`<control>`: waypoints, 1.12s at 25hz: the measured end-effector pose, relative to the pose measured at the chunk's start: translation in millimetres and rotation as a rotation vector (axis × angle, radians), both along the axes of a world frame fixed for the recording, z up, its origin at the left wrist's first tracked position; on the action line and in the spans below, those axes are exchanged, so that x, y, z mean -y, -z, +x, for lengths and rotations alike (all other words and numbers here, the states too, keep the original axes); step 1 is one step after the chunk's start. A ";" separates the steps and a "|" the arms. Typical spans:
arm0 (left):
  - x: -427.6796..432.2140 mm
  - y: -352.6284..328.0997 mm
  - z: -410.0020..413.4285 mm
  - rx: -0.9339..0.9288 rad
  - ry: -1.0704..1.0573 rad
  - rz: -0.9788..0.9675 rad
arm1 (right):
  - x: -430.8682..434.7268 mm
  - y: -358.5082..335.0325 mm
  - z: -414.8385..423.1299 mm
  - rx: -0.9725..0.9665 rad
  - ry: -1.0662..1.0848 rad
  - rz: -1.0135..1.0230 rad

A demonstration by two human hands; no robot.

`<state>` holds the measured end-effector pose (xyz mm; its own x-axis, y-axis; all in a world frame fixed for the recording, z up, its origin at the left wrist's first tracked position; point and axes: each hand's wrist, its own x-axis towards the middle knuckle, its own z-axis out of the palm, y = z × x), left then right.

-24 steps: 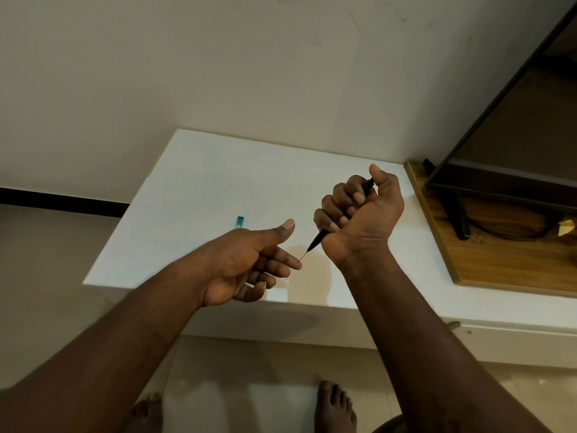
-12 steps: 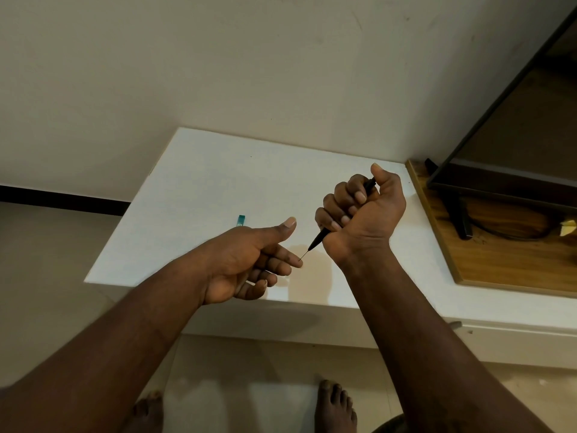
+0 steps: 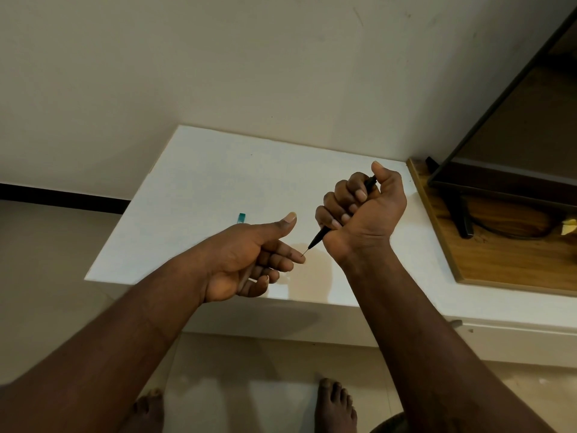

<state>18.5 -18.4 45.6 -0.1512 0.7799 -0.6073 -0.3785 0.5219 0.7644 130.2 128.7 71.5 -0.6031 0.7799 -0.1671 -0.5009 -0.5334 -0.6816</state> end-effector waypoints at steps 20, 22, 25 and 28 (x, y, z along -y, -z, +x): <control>-1.0 -3.7 -1.2 0.184 -0.053 0.017 | 8.7 -1.0 -2.2 0.016 -0.033 0.059; -1.0 -4.7 -1.5 0.250 -0.078 0.019 | 10.2 -2.0 -2.9 0.012 -0.039 0.088; -0.2 -6.9 -1.8 0.357 -0.124 0.024 | 13.5 -3.8 -3.8 0.000 -0.046 0.136; 1.4 -9.2 -0.9 0.430 -0.159 0.024 | 16.9 -5.4 -4.2 0.008 -0.042 0.156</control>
<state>17.5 -19.8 54.8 -0.0085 0.7823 -0.6229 -0.7379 0.4155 0.5319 126.0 111.8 76.8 -0.6351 0.7708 -0.0511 -0.4744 -0.4414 -0.7616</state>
